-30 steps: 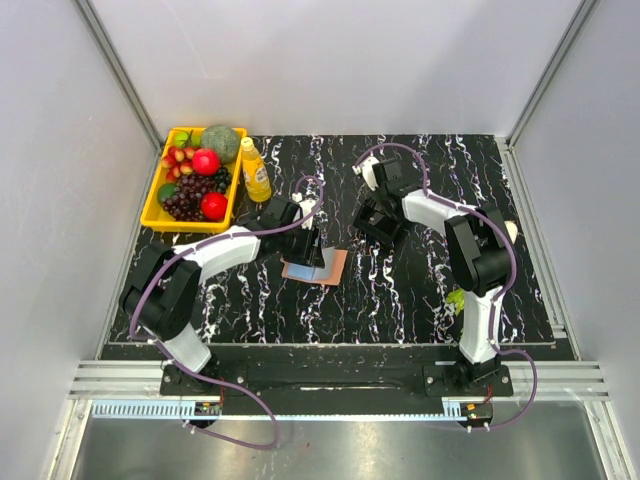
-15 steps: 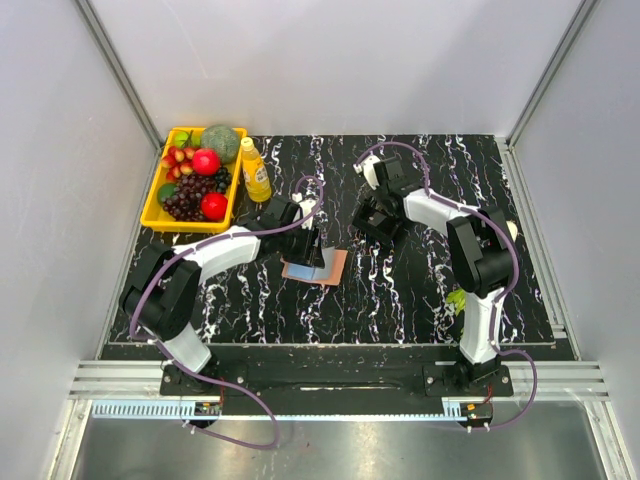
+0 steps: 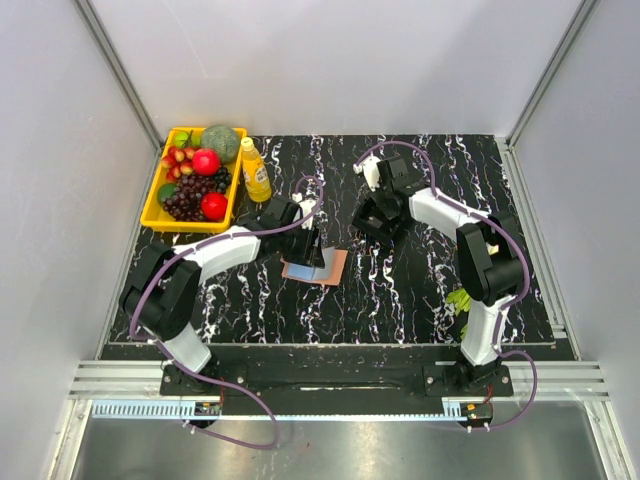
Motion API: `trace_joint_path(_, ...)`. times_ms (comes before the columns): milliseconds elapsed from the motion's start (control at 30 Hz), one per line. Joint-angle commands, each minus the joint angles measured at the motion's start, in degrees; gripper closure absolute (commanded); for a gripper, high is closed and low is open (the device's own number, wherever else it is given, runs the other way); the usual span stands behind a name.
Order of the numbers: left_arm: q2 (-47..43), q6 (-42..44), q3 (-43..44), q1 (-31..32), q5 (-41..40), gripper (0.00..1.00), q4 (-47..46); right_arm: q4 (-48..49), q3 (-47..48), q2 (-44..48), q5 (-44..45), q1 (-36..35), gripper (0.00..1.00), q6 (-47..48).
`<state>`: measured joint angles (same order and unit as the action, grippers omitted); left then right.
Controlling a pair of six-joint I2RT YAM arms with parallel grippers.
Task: Put the credit cards into the card holder
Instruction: Pick up the credit card from the storage box.
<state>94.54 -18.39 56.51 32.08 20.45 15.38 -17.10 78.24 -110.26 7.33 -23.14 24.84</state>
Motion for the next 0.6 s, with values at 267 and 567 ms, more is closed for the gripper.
trace_joint_path(267, -0.59, 0.73, 0.09, 0.09, 0.47, 0.47, -1.67, -4.26, 2.45, -3.29, -1.71, -0.07, 0.86, -1.37)
trace_joint_path(567, -0.41, 0.73, 0.18, 0.09, 0.12, 0.47, -1.49, -5.92, 3.06, -3.65, -3.81, -0.07, 0.85, -1.38)
